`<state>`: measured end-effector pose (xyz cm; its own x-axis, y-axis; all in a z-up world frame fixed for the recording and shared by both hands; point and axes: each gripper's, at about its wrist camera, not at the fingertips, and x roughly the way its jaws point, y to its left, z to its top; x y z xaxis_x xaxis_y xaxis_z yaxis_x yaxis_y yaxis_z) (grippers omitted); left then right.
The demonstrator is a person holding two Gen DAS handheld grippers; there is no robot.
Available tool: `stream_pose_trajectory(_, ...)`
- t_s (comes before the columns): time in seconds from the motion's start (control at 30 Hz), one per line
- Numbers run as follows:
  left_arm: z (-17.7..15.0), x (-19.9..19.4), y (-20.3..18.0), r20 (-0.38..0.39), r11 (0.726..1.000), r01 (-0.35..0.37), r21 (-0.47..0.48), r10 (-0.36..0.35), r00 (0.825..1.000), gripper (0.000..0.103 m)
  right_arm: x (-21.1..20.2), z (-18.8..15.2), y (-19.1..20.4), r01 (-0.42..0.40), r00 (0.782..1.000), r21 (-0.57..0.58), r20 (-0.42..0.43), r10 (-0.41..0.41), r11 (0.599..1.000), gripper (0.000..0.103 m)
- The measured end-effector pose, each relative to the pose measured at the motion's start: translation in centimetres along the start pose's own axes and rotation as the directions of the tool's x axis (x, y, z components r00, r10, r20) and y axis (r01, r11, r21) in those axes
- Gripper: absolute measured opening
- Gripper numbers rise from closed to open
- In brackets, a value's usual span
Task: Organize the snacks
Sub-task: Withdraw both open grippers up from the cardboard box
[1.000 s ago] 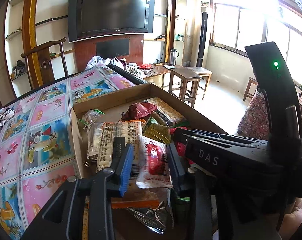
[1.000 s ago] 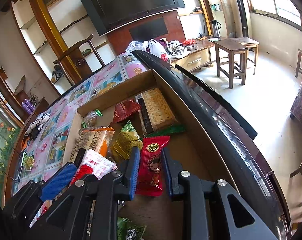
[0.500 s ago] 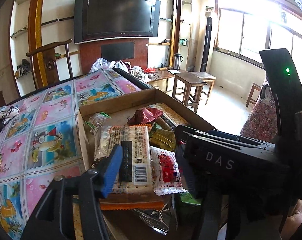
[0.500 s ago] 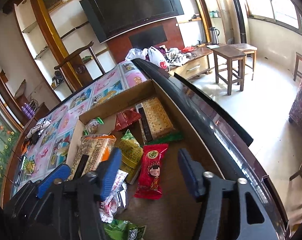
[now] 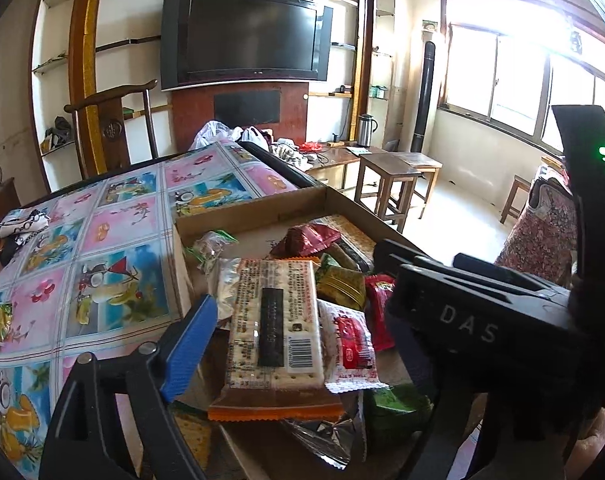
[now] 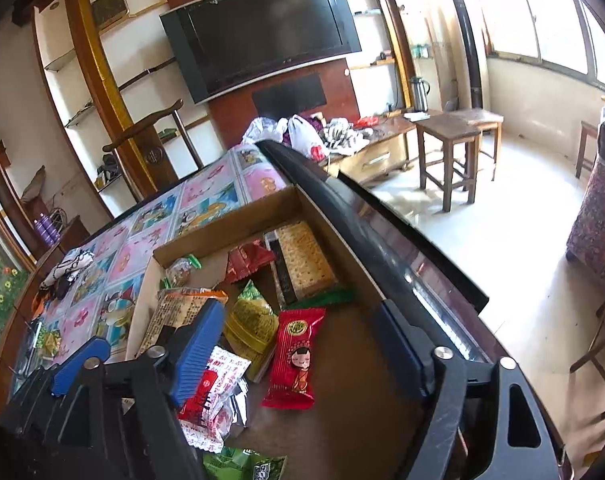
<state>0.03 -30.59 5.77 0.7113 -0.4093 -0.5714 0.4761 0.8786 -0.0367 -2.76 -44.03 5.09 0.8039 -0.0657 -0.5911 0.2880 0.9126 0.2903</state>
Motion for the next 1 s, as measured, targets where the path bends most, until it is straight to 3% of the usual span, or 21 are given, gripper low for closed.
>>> stream_pose_trajectory(0.2,0.1,-1.0,1.2,0.030,0.998,-0.063,-0.002,0.063,0.998,0.098,-1.7,0.1,0.8,0.068,0.993,-0.041,0.104,-0.063,0.997,0.096)
stream_pose_trajectory(0.3,0.3,-1.4,2.4,0.029,0.996,-0.089,-0.023,0.090,0.996,0.098,-2.9,0.3,1.1,0.122,0.978,-0.045,0.173,-0.112,0.992,0.102)
stream_pose_trajectory(0.43,0.6,-2.4,4.0,0.060,0.990,-0.127,-0.064,0.131,0.990,0.102,-4.8,0.0,1.6,0.177,0.947,-0.060,0.281,-0.153,0.982,0.102)
stream_pose_trajectory(0.73,1.0,-2.6,6.1,-0.009,0.984,-0.148,-0.103,0.148,0.989,0.103,-6.6,-1.1,2.1,0.077,0.947,-0.101,0.318,-0.042,0.992,0.102)
stream_pose_trajectory(1.0,0.5,-3.9,6.5,-0.007,0.988,-0.110,-0.109,0.110,0.994,0.103,-6.6,-2.6,1.5,0.069,0.956,-0.070,0.289,-0.046,0.995,0.102)
